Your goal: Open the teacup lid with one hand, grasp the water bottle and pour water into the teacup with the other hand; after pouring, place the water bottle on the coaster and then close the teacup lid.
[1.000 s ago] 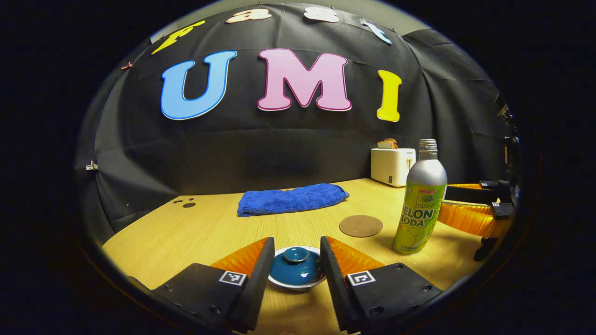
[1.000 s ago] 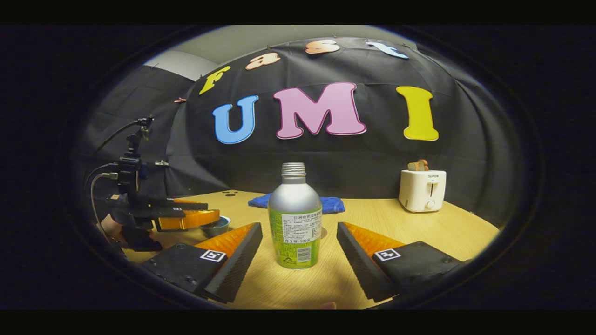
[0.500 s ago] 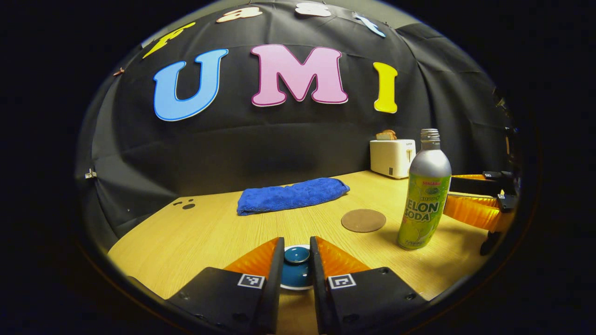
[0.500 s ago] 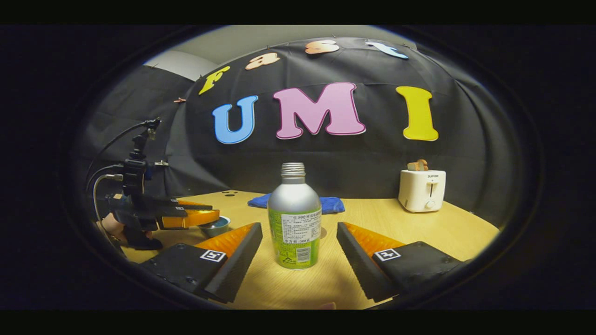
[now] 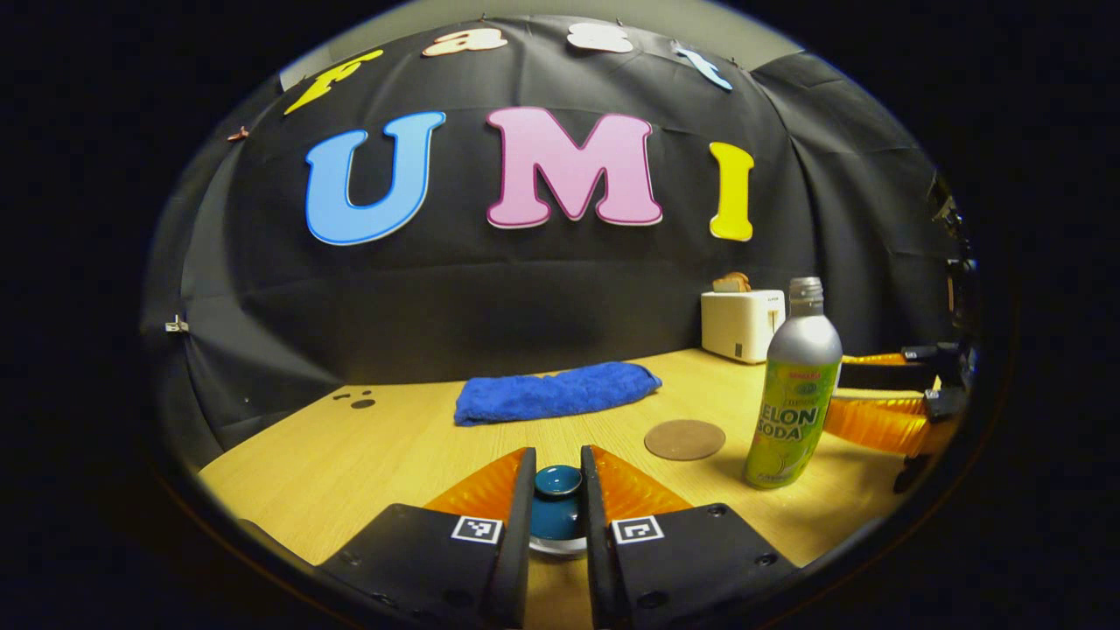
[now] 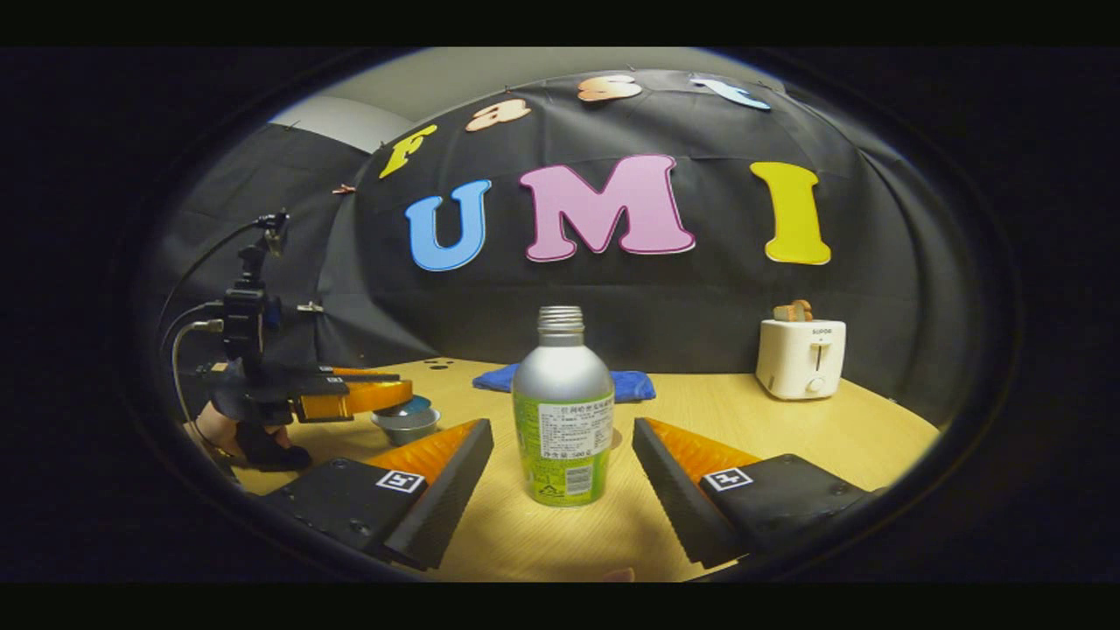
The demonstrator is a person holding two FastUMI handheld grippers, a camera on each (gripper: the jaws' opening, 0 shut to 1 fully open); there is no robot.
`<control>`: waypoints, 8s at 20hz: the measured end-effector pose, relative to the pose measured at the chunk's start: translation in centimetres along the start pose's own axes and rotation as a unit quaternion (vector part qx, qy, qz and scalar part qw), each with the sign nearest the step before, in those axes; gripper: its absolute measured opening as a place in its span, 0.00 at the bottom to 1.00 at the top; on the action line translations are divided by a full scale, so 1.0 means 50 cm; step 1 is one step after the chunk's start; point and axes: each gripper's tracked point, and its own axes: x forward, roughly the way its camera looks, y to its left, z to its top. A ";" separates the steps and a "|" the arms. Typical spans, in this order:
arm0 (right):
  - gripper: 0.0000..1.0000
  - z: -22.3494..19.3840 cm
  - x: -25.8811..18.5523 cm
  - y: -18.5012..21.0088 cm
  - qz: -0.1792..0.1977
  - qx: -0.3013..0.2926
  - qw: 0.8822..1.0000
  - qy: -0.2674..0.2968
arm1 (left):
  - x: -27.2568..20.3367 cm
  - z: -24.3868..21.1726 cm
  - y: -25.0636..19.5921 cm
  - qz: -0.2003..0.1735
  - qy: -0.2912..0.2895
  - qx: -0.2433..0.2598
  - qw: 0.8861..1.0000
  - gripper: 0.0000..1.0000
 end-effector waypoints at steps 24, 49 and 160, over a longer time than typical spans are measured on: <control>0.78 0.034 0.131 0.030 -0.045 -0.326 0.943 0.050 | -0.138 0.050 0.228 0.065 -0.094 -0.191 0.975 0.31; 0.78 -0.027 0.169 0.133 0.050 -0.750 0.655 0.076 | -0.146 0.018 0.290 0.072 -0.079 -0.227 0.968 0.31; 0.98 -0.042 0.229 -0.047 0.009 0.036 0.996 0.083 | -0.140 0.023 0.255 0.054 -0.064 -0.240 0.967 0.31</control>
